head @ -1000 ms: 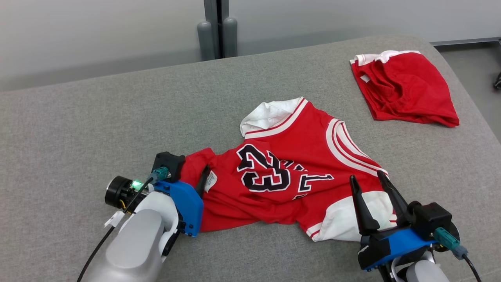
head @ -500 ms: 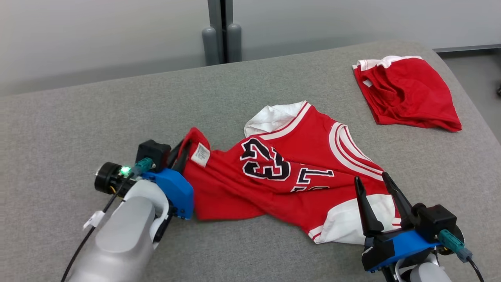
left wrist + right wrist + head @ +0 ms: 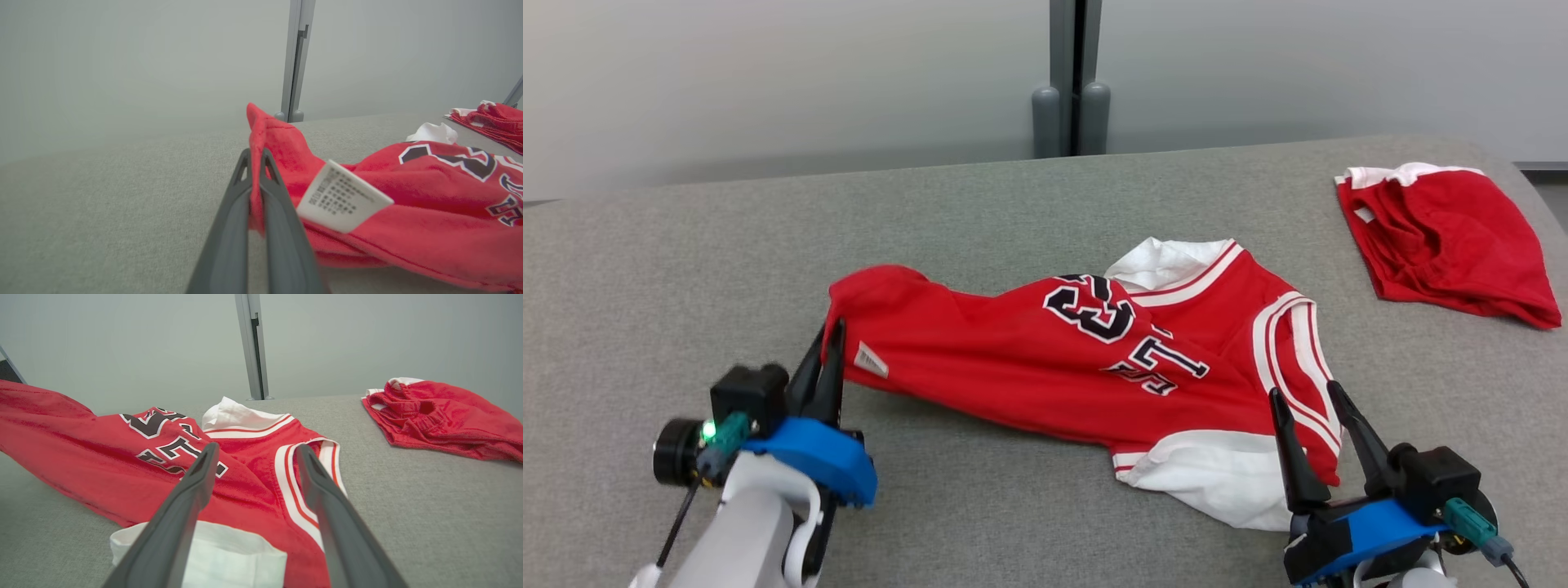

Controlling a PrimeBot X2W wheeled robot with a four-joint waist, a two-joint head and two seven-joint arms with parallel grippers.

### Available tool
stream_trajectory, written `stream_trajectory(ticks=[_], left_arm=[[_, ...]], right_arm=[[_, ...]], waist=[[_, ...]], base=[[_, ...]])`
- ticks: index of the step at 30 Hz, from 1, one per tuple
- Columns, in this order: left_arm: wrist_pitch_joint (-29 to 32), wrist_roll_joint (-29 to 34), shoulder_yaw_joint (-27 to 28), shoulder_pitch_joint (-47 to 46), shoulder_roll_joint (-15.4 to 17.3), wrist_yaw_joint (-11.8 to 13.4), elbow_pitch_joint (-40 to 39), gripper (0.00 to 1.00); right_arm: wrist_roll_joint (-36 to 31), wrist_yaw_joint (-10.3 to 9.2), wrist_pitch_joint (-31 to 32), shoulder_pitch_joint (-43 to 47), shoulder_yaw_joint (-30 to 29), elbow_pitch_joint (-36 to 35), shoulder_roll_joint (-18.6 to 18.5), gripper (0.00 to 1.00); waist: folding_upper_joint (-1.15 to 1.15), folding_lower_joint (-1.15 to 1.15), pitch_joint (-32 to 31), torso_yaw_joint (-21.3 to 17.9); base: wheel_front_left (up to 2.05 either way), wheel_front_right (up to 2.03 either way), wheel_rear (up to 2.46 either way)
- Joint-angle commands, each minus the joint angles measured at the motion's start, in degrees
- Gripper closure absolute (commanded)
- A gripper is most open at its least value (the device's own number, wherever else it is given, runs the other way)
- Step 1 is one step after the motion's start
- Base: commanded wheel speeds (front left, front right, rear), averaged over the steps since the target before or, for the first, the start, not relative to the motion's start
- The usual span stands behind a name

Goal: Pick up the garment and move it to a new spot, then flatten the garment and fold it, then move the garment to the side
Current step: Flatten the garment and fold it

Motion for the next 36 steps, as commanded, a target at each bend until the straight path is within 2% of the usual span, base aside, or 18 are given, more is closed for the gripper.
stream_trajectory(ticks=[1, 11, 17, 18, 19, 20, 30, 36], left_arm=[[-0.2, 0.2, 0.8, 1.9, 0.2, 0.5, -1.4, 1.00], [-0.2, -0.8, 7.7, 21.6, -3.8, 3.3, -11.5, 1.00], [-0.2, 0.6, 10.5, 26.4, -5.6, 2.3, -12.1, 1.00], [-0.3, 0.8, 11.0, 26.6, -5.8, 2.1, -12.4, 0.62], [-0.3, 1.6, 11.7, 26.9, -5.8, 2.0, -12.8, 0.09], [-0.3, 2.1, 12.7, 26.8, -6.2, 2.1, -13.8, 0.00], [-0.2, 10.7, 23.4, 27.3, -9.0, 0.4, -24.5, 0.00], [-0.2, 15.9, 28.1, 27.7, -9.9, -1.2, -27.6, 0.00]], right_arm=[[0.2, 0.02, -0.2, 0.9, -0.1, 0.1, -0.1, 0.00], [0.0, 0.03, -0.2, 1.5, -0.2, 0.8, -0.1, 0.00], [0.6, 0.03, -0.2, 1.7, 0.1, 1.2, -0.1, 0.00], [0.6, 0.03, -0.2, 1.7, 0.2, 1.3, -0.1, 0.00], [0.6, 0.03, -0.2, 1.7, 0.3, 1.4, -0.1, 0.00], [0.6, 0.03, -0.2, 1.6, 0.4, 1.6, -0.1, 0.00], [0.1, 0.03, -0.2, 2.1, -1.2, 2.2, -0.1, 0.00], [-0.3, 0.03, -0.2, 3.1, -3.1, 2.6, -0.1, 0.00]], waist=[[0.00, 0.00, 0.0, 0.5], [0.00, 0.00, -0.5, 3.8], [0.00, 0.00, -0.7, 4.6], [0.00, 0.00, -0.7, 4.7], [0.00, 0.00, -0.8, 4.7], [0.00, 0.00, -0.9, 4.6], [0.00, 0.00, -2.4, 3.0], [0.00, 0.00, -2.9, 2.2]], base=[[0.00, 0.00, 0.00], [0.00, 0.00, 0.00], [0.00, 0.00, 0.00], [0.00, 0.00, 0.00], [0.00, 0.00, 0.00], [0.00, 0.00, 0.00], [0.00, 0.00, 0.00], [0.00, 0.00, 0.00]])
